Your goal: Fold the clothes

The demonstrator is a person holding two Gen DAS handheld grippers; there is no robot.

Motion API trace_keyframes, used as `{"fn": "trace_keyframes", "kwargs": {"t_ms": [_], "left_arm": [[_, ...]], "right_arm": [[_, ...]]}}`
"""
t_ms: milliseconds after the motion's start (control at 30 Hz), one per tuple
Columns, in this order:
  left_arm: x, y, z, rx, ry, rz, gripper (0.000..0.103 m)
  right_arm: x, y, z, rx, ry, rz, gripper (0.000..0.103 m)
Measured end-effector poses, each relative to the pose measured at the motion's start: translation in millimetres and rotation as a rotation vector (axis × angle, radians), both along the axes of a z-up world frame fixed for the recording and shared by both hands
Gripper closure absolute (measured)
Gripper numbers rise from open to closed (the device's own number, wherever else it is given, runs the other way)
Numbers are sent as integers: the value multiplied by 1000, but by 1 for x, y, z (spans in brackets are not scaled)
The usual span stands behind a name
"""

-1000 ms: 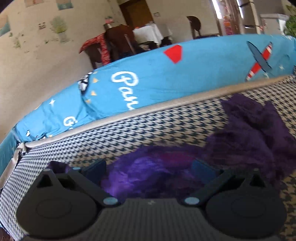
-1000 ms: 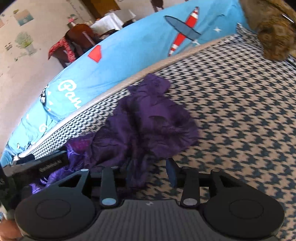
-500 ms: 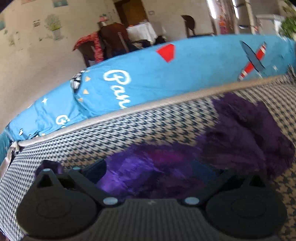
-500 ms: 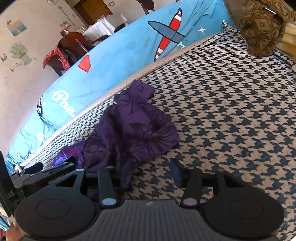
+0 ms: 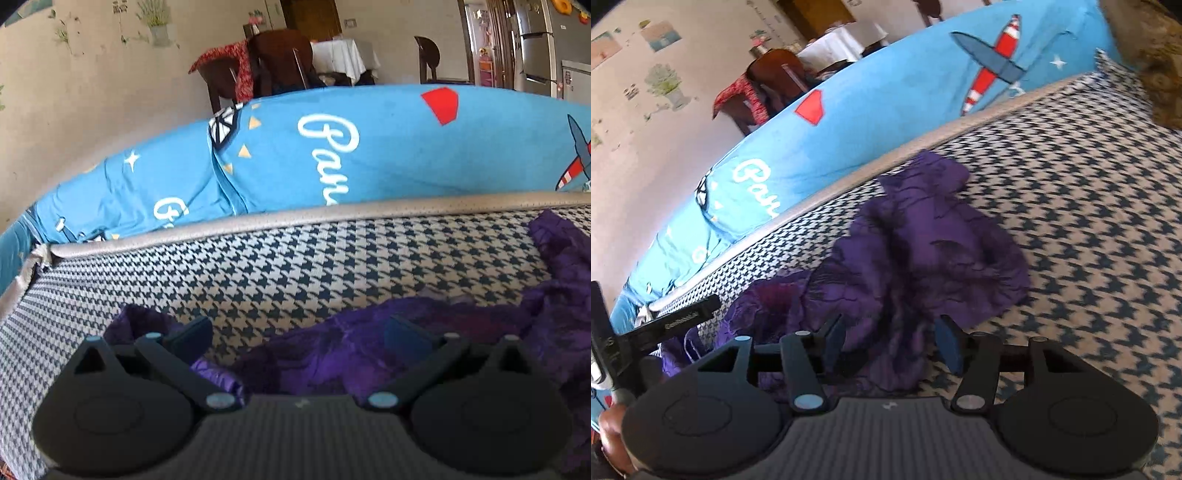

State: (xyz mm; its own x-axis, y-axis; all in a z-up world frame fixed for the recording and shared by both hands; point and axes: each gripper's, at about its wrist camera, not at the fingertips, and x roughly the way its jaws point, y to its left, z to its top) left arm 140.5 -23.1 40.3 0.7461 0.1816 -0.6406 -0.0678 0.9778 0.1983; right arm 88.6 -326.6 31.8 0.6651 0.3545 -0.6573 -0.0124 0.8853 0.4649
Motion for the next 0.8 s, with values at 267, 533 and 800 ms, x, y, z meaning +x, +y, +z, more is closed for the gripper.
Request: {"fn": "trace_keyframes", "kwargs": {"t_ms": [267,533,800], "left_arm": [[11,-1,-11,-48,31,-219,0],[27,-6,-31,-57,94,-355,0],[28,-19,-59,55,167,-402,0]], "right_arm": [[24,24,2,-69,-48,39,44],[51,29,-10,-97,-19,25,38],[67,36,-37,-83,67,55,38]]}}
